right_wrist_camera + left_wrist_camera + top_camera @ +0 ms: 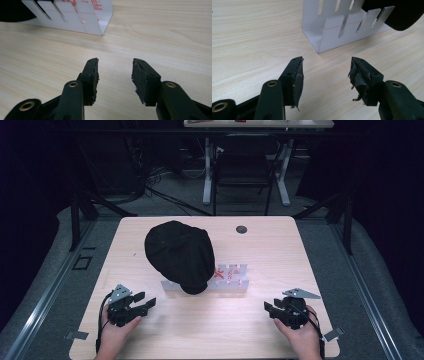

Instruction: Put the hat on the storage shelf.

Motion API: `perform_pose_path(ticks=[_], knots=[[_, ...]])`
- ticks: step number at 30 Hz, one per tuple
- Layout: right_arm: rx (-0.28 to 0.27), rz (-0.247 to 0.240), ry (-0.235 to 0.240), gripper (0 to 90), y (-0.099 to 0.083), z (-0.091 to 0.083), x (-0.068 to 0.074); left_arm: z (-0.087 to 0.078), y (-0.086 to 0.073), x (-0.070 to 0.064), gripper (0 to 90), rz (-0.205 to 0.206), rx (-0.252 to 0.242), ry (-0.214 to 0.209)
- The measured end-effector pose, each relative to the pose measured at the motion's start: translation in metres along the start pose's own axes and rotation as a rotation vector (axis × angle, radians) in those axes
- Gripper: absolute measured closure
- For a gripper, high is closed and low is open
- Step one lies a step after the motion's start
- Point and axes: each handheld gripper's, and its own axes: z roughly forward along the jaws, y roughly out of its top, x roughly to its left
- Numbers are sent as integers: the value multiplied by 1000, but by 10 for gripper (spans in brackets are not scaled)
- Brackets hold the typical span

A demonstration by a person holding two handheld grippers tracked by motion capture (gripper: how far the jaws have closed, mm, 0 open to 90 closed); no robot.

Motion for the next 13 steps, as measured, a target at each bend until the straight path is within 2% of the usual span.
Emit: perform_pose_path(ticks=[2, 8, 13], knots=[[-11, -10, -14, 547, -4, 0, -2, 1, 0, -1, 449, -1, 2, -4], [-72, -9, -13, 530, -11, 0, -9, 4, 0, -7, 449, 21, 4, -23], [-61, -15, -4, 520, -17, 4, -10, 4, 1, -11, 445, 47, -6, -29]])
